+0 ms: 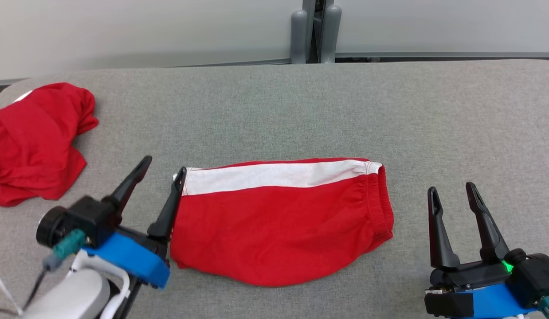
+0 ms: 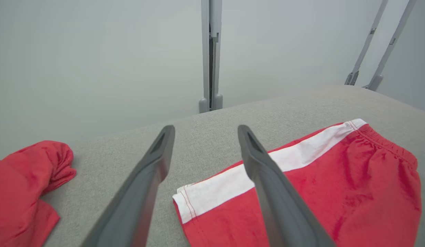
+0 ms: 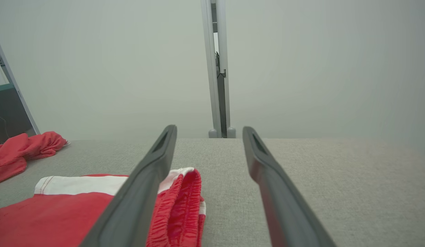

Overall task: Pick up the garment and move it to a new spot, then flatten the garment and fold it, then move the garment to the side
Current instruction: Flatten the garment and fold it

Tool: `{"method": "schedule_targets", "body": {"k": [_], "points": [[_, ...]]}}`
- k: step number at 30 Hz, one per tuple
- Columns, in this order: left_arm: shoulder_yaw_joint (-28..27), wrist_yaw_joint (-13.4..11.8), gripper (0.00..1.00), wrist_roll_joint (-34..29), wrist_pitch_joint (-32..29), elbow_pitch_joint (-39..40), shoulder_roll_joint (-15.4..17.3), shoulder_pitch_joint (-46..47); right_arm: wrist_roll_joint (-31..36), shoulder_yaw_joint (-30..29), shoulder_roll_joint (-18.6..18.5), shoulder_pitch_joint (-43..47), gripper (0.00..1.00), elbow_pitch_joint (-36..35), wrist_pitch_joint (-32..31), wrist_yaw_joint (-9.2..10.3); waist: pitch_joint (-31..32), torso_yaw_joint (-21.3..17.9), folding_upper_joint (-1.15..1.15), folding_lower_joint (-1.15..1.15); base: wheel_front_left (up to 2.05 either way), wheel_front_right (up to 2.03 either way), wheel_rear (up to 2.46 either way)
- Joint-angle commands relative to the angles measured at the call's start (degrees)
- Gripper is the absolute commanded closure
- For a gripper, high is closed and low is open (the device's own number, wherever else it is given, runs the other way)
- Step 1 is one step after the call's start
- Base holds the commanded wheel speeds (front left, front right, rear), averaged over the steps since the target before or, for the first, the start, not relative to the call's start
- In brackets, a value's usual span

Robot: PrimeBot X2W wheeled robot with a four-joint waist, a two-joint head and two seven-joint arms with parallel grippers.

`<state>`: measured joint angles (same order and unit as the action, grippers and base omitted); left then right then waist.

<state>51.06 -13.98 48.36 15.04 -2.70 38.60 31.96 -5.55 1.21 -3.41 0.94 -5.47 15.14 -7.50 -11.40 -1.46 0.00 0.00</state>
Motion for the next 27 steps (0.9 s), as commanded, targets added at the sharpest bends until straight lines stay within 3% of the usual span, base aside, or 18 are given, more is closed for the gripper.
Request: {"method": "schedule_targets", "body": {"k": [1, 2, 9, 14, 20, 27], "points": [[-4.43, -0.83, 0.0, -4.97, 0.17, 1.27, -1.49, -3.96, -0.33, -0.15, -0.39, -0.61, 0.0, 0.39, 0.01, 0.02, 0.83, -0.18, 0.0, 0.0, 0.0, 0.0, 0.0], [-4.43, -0.83, 0.0, -4.97, 0.17, 1.27, -1.49, -3.96, -0.33, -0.15, -0.39, -0.61, 0.0, 0.39, 0.01, 0.02, 0.83, -0.18, 0.0, 0.0, 0.0, 0.0, 0.0], [-20.69, -0.99, 0.0, -18.69, 0.17, 4.74, -9.46, -15.77, -0.13, -1.03, -0.31, -0.56, 0.0, 2.0, 0.01, 0.02, 3.55, -0.2, 0.0, 0.0, 0.0, 0.0, 0.0], [-30.65, 0.01, 0.0, -24.43, 0.18, 5.41, -15.23, -23.27, 0.38, -2.43, -0.09, 1.01, 0.0, 3.33, 0.01, 0.02, 5.82, 0.05, 0.0, 0.0, 0.0, 0.0, 0.0], [-38.81, 3.6, 0.0, -28.4, 0.18, 4.32, -20.66, -30.67, 1.02, -3.97, 0.31, 3.92, 0.0, 4.15, 0.01, 0.02, 8.11, 0.52, 0.0, 0.0, 0.0, 0.0, 0.0], [-43.33, 8.28, 0.0, -31.66, 0.18, 1.89, -24.81, -34.28, 1.63, -4.43, 0.52, 6.67, 0.0, 4.99, 0.01, 0.02, 9.77, 0.85, 0.0, 0.0, 0.0, 0.0, 0.0]]}}
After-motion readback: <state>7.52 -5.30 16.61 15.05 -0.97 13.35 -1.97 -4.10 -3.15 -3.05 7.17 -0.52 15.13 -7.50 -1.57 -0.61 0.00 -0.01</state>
